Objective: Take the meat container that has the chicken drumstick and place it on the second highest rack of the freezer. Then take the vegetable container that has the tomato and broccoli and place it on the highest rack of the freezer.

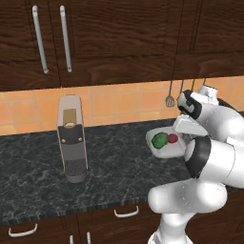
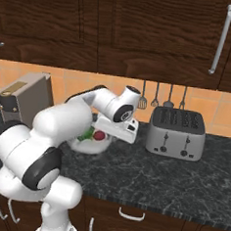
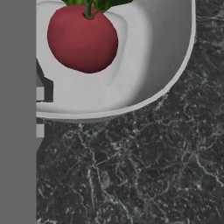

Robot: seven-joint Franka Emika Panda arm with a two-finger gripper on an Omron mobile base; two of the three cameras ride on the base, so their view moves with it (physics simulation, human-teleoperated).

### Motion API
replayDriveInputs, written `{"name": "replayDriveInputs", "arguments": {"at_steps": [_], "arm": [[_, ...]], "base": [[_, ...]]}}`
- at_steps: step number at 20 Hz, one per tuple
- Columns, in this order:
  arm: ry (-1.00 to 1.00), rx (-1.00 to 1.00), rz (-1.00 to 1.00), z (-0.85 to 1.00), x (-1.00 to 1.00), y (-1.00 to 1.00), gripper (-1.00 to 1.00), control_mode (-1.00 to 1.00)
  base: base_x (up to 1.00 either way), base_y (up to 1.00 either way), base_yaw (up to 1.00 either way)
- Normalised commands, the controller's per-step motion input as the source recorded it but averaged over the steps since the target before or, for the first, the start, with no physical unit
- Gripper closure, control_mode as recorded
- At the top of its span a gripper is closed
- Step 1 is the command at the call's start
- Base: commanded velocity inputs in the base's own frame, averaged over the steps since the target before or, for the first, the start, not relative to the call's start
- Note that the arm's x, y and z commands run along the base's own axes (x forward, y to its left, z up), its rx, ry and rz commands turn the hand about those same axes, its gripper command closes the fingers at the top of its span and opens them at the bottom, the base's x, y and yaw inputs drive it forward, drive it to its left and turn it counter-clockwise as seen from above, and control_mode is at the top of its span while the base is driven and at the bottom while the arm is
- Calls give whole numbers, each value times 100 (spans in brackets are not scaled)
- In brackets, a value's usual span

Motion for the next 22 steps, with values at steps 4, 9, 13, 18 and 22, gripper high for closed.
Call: {"name": "replayDriveInputs", "arguments": {"at_steps": [4,9,13,18,22], "arm": [[0,5,-54,19,-39,25,100,-100],[1,1,-64,15,-55,28,100,-100],[1,0,-68,23,-63,43,100,-100],[4,0,-65,30,-60,55,100,-100],[7,0,-59,43,-59,61,100,-100]], "base": [[0,0,0],[0,0,0],[0,0,0],[0,0,0],[0,0,0]]}}
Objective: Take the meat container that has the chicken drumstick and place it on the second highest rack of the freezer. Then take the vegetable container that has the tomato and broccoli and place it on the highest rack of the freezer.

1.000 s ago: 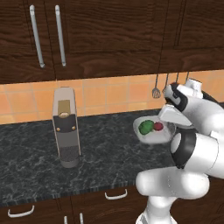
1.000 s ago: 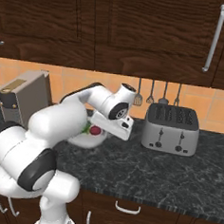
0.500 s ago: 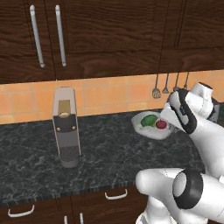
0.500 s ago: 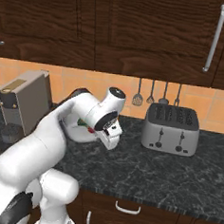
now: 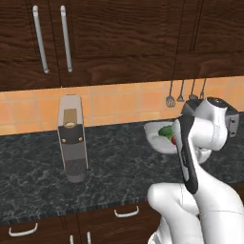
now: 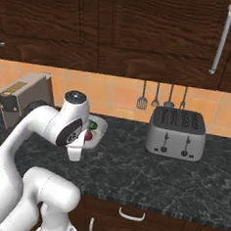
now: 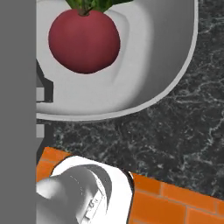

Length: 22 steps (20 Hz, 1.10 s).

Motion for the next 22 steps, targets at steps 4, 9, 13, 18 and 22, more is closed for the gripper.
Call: {"name": "replayDriveInputs", "arguments": {"at_steps": [4,9,13,18,22], "arm": [[7,0,-45,69,-42,53,100,-100],[13,-1,-9,67,-15,18,100,-100],[18,-9,7,48,-11,-7,100,-100],[-2,-1,18,7,-37,-12,100,-100],[-6,0,9,15,-43,0,100,-100]], "base": [[0,0,0],[0,0,0],[0,0,0],[0,0,0],[0,0,0]]}}
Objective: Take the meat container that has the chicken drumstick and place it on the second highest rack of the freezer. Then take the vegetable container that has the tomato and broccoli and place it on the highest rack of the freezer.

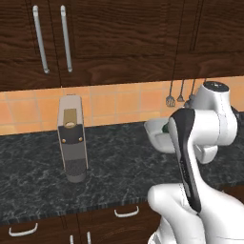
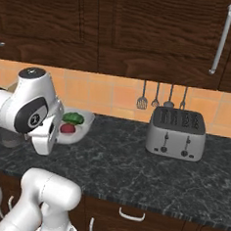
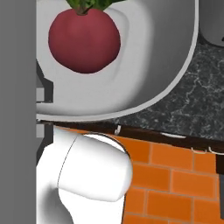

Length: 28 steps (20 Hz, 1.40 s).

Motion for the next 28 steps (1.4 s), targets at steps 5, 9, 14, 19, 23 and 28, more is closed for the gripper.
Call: {"name": "replayDriveInputs", "arguments": {"at_steps": [5,9,14,19,23,28], "arm": [[-6,0,0,32,-11,-3,100,-100],[0,0,2,28,-5,-6,100,-100],[0,0,1,0,-17,-10,100,-100],[0,0,0,0,0,0,100,100],[0,0,0,0,0,0,100,100],[0,0,0,0,0,0,100,100]], "base": [[0,0,0],[0,0,0],[0,0,0],[-22,0,0],[-100,-48,-31],[-37,-12,-86]]}}
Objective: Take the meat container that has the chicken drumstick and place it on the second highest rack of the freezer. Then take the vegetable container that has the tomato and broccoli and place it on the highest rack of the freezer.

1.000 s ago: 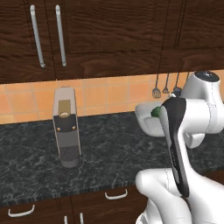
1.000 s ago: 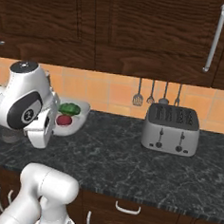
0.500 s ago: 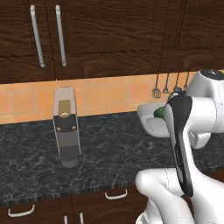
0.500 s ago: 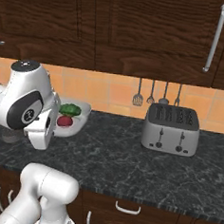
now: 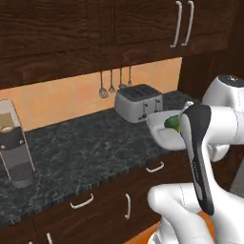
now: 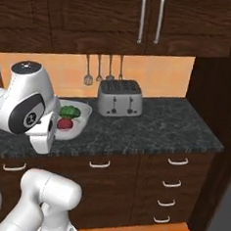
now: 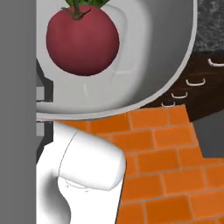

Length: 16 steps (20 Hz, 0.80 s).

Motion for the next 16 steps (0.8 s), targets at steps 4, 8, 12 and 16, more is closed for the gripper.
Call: {"name": "replayDriveInputs", "arguments": {"at_steps": [4,8,12,16], "arm": [[0,0,0,0,0,0,100,100],[0,0,0,0,0,0,100,100],[0,0,0,0,0,0,100,100],[0,0,0,0,0,0,100,100]], "base": [[-5,0,-100],[-1,0,-100],[0,-3,-98],[0,-25,-89]]}}
